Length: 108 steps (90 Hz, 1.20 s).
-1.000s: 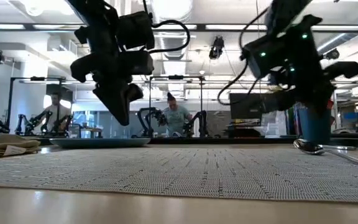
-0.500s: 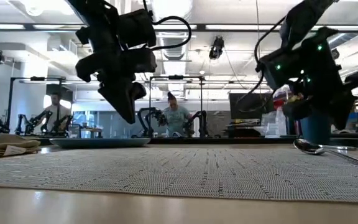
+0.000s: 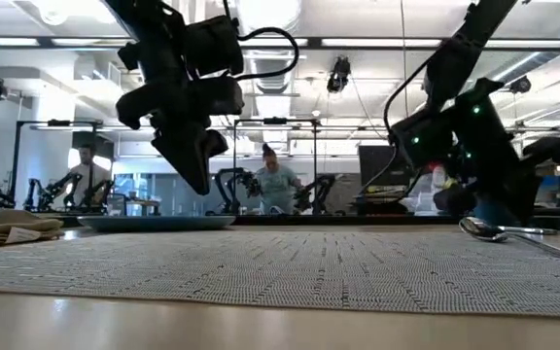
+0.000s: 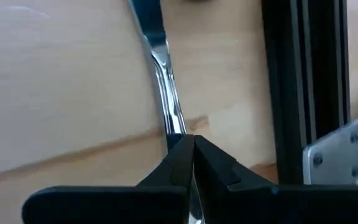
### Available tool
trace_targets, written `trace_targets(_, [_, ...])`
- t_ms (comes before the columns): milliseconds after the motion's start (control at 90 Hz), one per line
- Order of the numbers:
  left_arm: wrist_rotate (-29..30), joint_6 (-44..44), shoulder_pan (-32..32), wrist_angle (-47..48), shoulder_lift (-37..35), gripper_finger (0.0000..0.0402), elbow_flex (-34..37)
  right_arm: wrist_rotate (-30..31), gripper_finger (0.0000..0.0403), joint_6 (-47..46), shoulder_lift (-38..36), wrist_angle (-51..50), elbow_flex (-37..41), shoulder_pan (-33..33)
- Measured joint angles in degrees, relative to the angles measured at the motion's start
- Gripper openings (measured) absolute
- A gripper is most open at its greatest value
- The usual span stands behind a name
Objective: Set table place
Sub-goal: Put the silver table knife to the left of the silver spoon on the gray table mat
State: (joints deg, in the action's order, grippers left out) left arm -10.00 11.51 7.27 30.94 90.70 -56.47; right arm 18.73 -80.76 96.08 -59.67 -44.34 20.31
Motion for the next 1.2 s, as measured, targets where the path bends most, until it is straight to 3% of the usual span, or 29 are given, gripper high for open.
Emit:
trace_targets(611, [0.6, 1.4, 0.1, -2.9, 0.0, 0.0020, 0.0, 2.7, 0.0000, 8.4, -0.4, 16.6, -3.2, 0.4])
trace_targets(1200, [0.6, 2.6, 0.3, -3.9, 0.0, 0.0020, 0.0, -6.5, 0.0000, 10.8, -2.1, 21.3, -3.8, -3.5])
